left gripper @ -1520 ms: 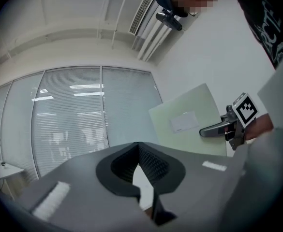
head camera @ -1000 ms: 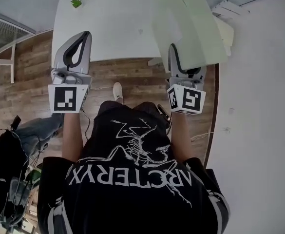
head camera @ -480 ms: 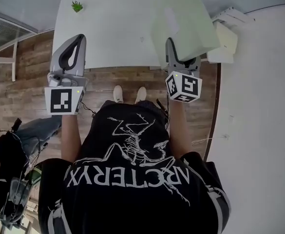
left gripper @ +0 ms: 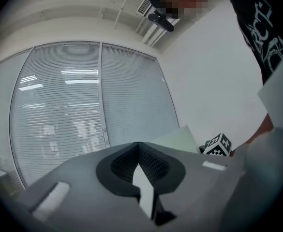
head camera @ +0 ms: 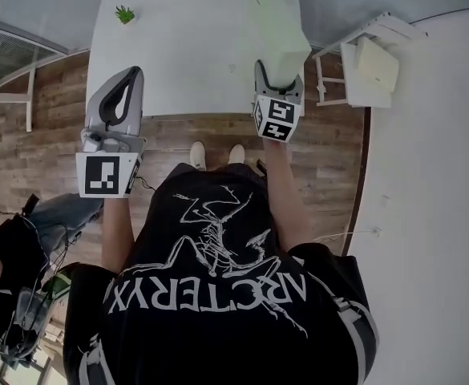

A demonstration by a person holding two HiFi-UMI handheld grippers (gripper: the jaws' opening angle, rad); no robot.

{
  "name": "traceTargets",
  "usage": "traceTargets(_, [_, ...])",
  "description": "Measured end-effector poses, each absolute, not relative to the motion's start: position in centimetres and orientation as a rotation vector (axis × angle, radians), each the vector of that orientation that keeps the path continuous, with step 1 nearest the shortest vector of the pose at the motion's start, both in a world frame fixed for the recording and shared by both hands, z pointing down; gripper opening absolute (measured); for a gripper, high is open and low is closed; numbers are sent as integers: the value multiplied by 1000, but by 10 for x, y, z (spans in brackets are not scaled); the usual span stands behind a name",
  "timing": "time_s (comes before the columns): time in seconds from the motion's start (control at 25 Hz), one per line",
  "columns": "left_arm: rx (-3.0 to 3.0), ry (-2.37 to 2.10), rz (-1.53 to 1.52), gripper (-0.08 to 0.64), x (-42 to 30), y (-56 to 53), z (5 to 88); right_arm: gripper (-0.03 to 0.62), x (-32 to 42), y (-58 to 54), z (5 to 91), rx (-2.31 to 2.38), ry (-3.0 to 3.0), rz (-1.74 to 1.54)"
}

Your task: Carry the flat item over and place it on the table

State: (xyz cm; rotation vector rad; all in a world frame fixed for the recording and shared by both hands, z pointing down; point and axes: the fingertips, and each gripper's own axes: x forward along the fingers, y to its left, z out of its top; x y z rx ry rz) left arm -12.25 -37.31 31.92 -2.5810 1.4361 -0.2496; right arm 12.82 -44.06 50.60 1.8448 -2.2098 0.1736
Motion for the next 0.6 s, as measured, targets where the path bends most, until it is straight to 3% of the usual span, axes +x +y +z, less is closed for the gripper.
traceTargets(0.6, [-2585,1494,-316,-5,-120,-383,336,280,132,-480,569,1807,-2228,146])
